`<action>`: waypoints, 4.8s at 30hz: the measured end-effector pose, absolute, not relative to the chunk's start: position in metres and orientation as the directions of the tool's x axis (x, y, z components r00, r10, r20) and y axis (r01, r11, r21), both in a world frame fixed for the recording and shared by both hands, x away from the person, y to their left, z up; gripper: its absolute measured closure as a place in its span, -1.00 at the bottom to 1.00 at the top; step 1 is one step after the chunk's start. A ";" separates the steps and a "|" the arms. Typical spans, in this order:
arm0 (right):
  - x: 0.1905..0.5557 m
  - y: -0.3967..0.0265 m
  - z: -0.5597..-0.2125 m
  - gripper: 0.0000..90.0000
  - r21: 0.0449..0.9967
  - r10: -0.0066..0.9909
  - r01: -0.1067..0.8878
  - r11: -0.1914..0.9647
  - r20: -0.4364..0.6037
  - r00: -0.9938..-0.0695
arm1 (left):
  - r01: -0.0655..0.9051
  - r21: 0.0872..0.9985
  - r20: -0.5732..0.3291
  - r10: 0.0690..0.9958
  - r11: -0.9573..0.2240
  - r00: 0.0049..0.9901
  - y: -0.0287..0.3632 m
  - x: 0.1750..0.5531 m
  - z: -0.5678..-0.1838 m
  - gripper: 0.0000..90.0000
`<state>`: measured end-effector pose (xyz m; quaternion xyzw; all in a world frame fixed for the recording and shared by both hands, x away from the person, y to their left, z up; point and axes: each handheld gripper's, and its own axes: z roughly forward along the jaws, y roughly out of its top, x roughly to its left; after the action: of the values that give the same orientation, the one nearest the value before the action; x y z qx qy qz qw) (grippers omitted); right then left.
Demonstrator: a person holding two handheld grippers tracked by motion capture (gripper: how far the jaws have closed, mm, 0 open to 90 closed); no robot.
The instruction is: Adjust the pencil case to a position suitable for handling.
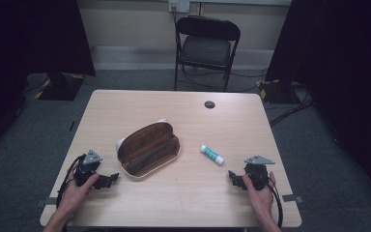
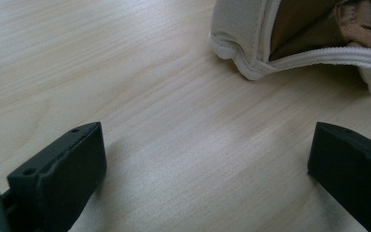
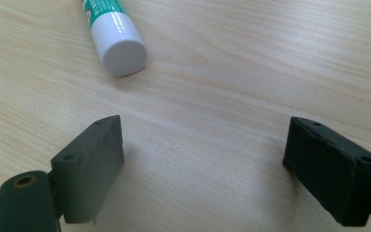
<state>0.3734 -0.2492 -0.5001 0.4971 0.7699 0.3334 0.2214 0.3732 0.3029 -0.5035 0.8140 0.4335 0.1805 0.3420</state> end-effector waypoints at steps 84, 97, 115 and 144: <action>0.378 -0.251 -0.501 -0.83 0.727 0.905 0.618 0.299 -0.011 -0.426 | 0.417 0.739 0.059 0.668 -0.529 0.742 0.209 0.400 -0.466 0.33; 0.378 -0.251 -0.501 -0.83 0.727 0.905 0.618 0.299 -0.010 -0.426 | 0.422 0.752 0.026 0.663 -0.505 0.748 0.214 0.400 -0.471 0.58; 0.378 -0.251 -0.501 -0.83 0.728 0.904 0.617 0.300 -0.011 -0.427 | 0.329 0.752 -0.005 0.494 -0.571 0.869 0.200 0.385 -0.469 0.64; 0.378 -0.251 -0.501 -0.83 0.727 0.905 0.618 0.299 -0.011 -0.426 | 0.312 0.792 -0.061 0.441 -0.525 0.895 0.193 0.369 -0.454 0.32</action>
<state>0.3779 -0.2508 -0.5006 0.4904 0.7764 0.3316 0.2162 0.3693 0.1929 -0.4536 0.8700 0.2165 0.0739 0.4367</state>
